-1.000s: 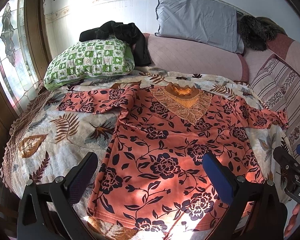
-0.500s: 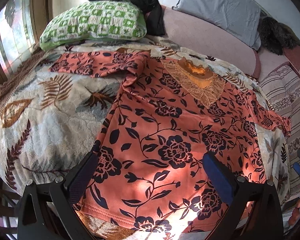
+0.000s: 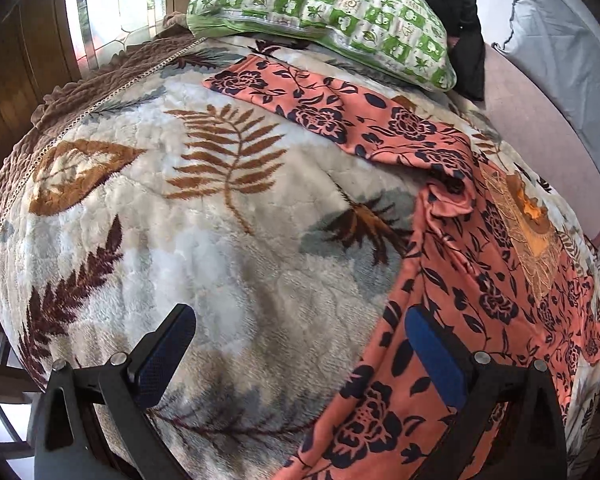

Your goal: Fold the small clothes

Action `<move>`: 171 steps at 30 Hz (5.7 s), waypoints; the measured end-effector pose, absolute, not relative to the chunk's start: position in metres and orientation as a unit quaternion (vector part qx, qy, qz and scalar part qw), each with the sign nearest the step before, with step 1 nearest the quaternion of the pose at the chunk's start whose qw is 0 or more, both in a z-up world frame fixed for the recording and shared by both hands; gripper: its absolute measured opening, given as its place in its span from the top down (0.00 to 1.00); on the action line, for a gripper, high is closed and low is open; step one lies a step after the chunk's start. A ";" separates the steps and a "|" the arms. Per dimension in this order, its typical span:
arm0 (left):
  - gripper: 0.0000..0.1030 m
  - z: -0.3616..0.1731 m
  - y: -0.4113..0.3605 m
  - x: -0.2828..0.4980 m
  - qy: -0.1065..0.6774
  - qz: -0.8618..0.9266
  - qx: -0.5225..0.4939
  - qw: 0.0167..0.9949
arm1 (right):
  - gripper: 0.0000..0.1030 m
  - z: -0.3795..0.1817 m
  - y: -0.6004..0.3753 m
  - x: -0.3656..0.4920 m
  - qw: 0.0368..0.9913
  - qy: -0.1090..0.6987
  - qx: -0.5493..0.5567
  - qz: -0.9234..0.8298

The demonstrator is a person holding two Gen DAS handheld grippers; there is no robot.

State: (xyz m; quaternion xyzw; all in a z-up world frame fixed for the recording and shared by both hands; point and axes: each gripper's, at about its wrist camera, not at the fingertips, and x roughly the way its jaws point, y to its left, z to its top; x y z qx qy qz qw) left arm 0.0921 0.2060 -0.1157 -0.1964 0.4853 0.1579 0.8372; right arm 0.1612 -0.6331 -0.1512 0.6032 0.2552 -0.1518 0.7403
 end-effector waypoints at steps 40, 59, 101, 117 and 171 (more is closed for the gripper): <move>0.00 -0.083 0.154 0.124 0.429 -0.010 -0.205 0.880 | 0.08 -0.092 -0.292 0.272 0.877 0.392 0.270 0.072; 0.23 -0.157 0.053 0.304 0.524 -0.073 -0.308 0.791 | 0.08 -0.158 -0.322 0.190 0.831 0.400 0.367 0.123; 0.90 -0.145 0.080 0.263 0.500 -0.019 -0.181 0.846 | 0.02 -0.185 -0.373 0.361 0.735 0.481 0.465 0.112; 0.33 -0.150 0.377 0.236 0.333 0.122 -0.512 0.782 | 0.02 -0.162 -0.307 0.173 0.793 0.460 0.374 0.137; 0.28 -0.153 0.100 0.285 0.499 0.030 -0.078 0.863 | 0.01 -0.110 -0.318 0.287 0.773 0.369 0.470 0.213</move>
